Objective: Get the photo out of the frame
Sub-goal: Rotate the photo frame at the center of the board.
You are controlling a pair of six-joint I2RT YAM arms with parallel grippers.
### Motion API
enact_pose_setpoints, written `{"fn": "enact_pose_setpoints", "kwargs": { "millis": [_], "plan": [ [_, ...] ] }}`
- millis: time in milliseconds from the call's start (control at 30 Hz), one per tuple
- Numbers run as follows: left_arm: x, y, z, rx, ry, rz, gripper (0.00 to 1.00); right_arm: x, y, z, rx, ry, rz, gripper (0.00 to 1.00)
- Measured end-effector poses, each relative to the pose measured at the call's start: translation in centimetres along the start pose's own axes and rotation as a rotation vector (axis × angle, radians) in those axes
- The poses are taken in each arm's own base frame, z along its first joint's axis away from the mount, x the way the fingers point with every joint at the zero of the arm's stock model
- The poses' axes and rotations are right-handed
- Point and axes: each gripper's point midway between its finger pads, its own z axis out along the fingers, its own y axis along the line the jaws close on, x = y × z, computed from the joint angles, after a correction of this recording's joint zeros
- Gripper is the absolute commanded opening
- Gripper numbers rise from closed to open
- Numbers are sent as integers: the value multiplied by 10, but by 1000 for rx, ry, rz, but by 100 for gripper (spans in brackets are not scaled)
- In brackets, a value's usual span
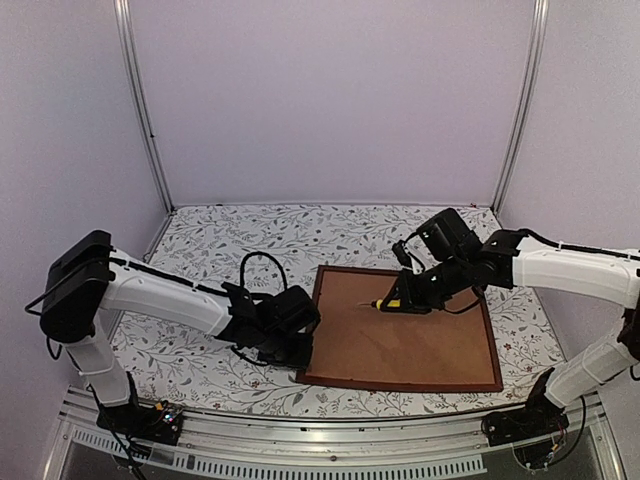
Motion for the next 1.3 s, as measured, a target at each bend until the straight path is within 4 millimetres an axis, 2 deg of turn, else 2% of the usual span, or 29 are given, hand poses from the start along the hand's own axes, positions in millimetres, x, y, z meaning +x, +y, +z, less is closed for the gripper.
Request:
{"fn": "enact_pose_setpoints", "kwargs": {
  "millis": [67,167,300,500,667,767,1033,1300],
  "plan": [
    [8,2,-3,-5,26,-1,35,5,0,8,-11,33,4,0],
    [19,6,-9,-12,59,8,38,12,2,19,-24,75,5,0],
    [21,8,-18,-13,65,15,40,21,4,32,-35,120,5,0],
    [16,16,-23,-20,54,13,30,30,12,39,-60,154,0,0],
    [17,38,-18,-63,67,4,23,41,16,47,-63,189,0,0],
    [18,42,-13,-74,76,17,20,44,17,49,-68,203,1,0],
    [14,16,-4,-27,61,78,18,48,22,51,-82,211,-3,0],
    [37,-16,-5,38,73,157,18,68,12,55,-83,268,12,0]
  ]
}}
